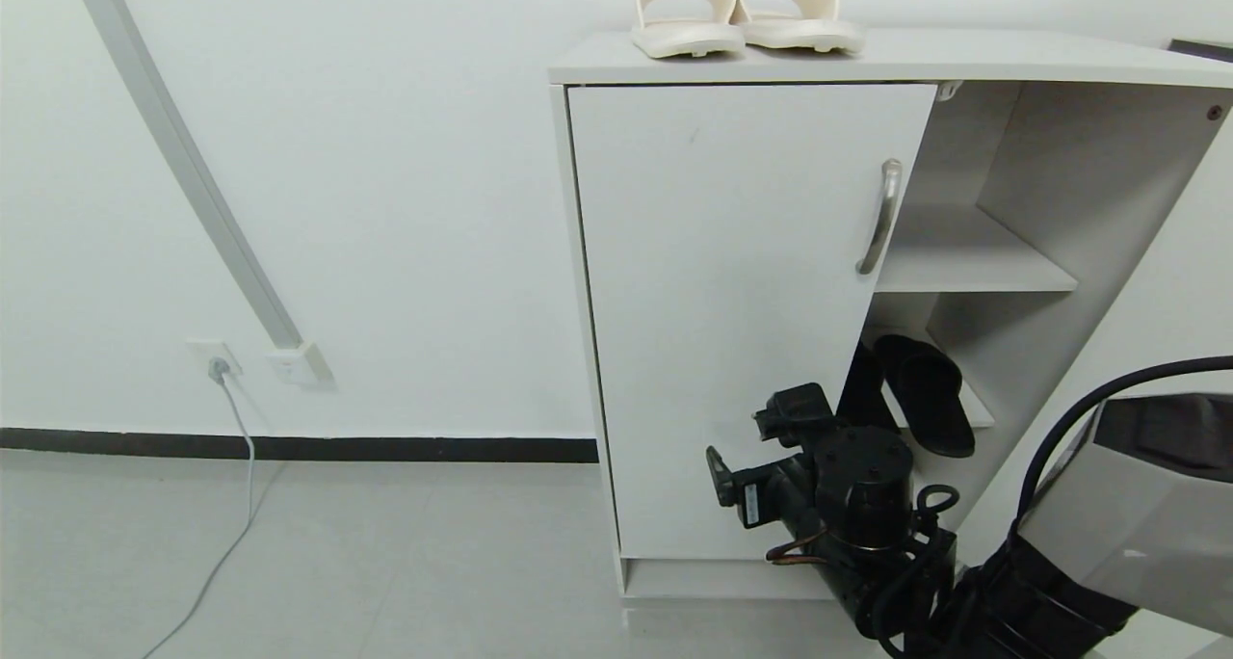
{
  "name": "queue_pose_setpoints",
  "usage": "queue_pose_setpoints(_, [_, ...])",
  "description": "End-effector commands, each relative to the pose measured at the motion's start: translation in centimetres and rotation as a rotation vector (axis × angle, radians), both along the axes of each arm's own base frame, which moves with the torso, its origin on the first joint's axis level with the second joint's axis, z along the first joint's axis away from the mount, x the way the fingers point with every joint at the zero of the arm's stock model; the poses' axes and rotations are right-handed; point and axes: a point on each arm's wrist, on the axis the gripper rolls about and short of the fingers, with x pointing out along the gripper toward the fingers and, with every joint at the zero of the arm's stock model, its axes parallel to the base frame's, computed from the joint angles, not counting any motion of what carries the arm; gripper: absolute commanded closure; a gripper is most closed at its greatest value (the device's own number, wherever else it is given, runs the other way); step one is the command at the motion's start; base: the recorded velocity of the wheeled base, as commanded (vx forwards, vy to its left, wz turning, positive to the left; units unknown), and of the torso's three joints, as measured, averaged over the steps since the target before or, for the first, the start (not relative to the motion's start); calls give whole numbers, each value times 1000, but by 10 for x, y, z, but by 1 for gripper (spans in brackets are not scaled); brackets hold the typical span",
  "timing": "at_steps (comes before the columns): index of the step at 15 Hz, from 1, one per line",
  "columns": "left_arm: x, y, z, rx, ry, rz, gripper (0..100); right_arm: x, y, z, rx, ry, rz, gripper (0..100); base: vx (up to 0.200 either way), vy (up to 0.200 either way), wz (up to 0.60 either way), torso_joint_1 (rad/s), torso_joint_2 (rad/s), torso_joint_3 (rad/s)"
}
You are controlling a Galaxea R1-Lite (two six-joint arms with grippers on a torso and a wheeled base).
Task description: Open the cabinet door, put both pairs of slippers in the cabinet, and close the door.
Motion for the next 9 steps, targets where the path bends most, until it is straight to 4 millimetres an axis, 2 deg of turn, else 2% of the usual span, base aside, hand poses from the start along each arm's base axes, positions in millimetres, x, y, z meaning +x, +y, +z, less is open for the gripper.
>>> queue_pose_setpoints(1, [0,0,0,0,0,0,100,0,1,0,5,-5,2,0,0,0,0,7,-256,-286])
queue_pose_setpoints(3, [0,0,0,-1,0,0,100,0,1,2,15,-19,2,0,0,0,0,19,-161,-347])
queue_pose_setpoints(6, [0,0,0,0,-2,0,100,0,2,6,11,-63,8,0,0,0,0,36,-525,-367])
queue_pose_setpoints(9, [0,0,0,0,0,0,100,0,1,6,11,-63,8,0,0,0,0,108,-466,-351])
